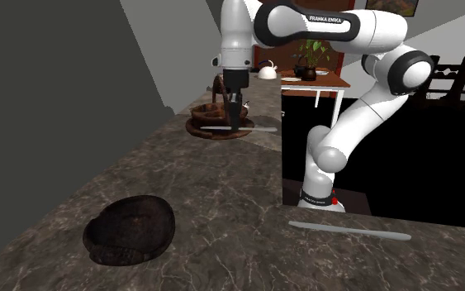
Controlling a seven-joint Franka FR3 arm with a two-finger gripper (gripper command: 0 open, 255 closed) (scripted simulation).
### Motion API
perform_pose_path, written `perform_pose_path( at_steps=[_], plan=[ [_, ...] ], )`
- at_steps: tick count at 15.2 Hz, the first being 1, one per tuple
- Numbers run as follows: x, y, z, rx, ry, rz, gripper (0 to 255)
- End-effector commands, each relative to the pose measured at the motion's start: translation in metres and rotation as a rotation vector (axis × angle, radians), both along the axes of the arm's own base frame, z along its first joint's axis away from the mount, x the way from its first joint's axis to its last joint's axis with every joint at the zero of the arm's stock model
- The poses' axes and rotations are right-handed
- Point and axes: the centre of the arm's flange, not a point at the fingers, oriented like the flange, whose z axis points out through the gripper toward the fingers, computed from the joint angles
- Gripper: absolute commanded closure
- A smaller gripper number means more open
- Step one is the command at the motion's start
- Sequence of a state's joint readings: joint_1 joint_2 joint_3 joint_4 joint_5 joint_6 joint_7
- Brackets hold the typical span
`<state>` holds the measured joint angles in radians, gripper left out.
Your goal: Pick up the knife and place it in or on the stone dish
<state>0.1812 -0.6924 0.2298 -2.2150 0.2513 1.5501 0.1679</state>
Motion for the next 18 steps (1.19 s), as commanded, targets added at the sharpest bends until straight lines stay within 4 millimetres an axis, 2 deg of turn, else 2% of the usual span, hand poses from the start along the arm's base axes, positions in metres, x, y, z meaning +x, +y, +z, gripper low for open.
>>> perform_pose_path(
  at_steps=[1,2,18],
  plan=[
    [0.0,0.0,0.01,0.0,0.0,0.0,255],
    [0.0,0.0,0.014,0.0,0.0,0.0,255],
    [0.075,0.197,0.022,0.0,0.0,0.0,255]
  ],
)
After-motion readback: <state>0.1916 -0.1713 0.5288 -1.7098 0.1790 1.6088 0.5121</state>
